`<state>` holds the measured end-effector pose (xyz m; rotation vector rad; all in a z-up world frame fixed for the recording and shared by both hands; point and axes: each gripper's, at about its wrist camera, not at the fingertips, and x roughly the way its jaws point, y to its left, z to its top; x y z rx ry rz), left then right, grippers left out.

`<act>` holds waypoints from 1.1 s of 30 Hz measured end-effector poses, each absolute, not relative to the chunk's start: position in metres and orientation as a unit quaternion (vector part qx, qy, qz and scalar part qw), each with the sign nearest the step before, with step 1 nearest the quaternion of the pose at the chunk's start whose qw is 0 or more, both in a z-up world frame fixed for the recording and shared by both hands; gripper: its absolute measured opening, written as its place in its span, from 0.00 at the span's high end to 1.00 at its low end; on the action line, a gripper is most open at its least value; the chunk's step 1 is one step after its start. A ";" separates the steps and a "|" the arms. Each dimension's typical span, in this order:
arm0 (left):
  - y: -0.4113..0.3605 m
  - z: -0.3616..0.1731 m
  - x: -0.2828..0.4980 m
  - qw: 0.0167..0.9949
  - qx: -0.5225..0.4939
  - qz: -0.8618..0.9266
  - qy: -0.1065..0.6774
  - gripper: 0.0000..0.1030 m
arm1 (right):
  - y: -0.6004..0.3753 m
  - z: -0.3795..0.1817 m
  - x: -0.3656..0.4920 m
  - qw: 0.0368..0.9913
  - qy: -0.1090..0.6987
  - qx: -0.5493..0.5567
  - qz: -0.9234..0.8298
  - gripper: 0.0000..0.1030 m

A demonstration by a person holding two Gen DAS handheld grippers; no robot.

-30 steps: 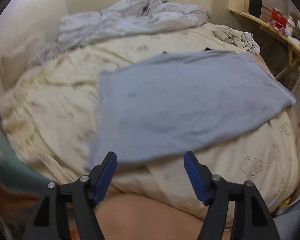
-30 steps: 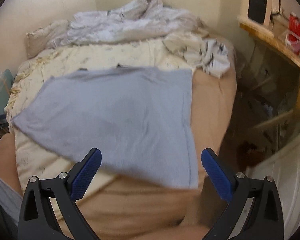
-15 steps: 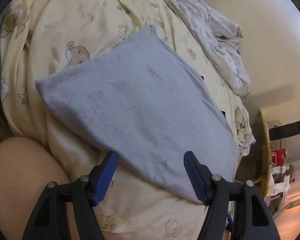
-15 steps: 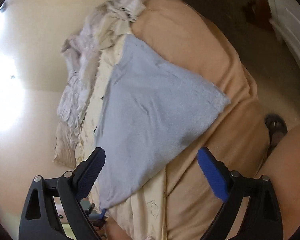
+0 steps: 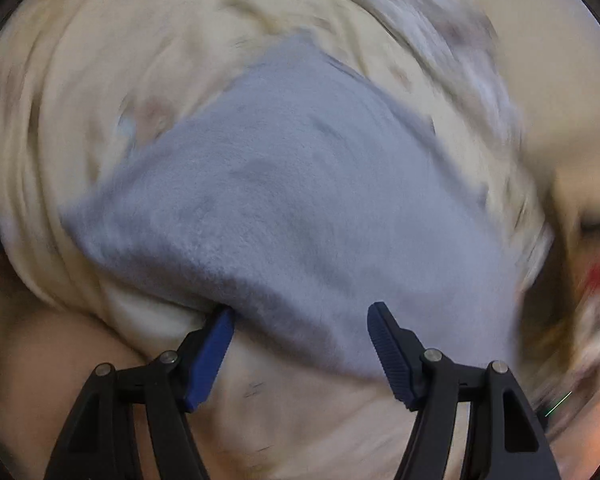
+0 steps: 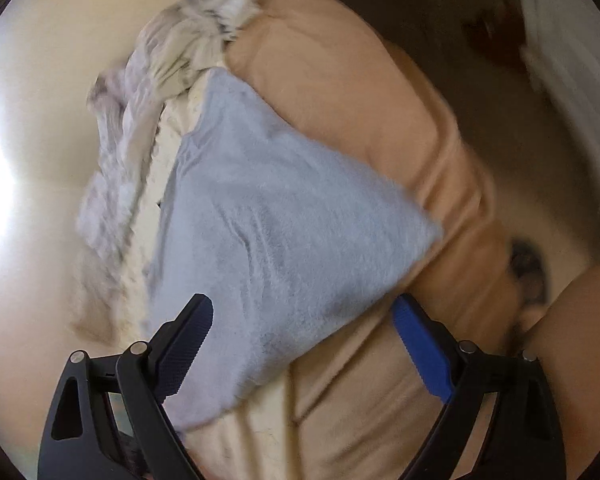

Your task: Fold clothes

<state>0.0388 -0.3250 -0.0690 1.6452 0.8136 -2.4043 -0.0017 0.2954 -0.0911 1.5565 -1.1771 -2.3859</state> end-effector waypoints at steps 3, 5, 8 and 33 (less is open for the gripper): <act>-0.289 -0.040 0.040 0.023 0.562 -0.826 0.017 0.32 | 0.288 -0.054 -0.013 0.056 -0.244 0.514 -0.821 0.09; -0.261 -0.035 0.045 -0.003 0.539 -0.827 -0.160 0.32 | 0.268 -0.033 -0.020 0.086 -0.089 0.522 -0.844 0.09; -0.232 -0.048 0.057 -0.036 0.484 -0.794 -0.366 0.32 | 0.228 -0.024 -0.013 0.117 0.159 0.494 -0.847 0.09; -0.213 -0.128 0.073 -0.122 0.329 -0.703 -0.618 0.25 | 0.123 -0.141 0.074 0.181 0.679 0.257 -0.664 0.22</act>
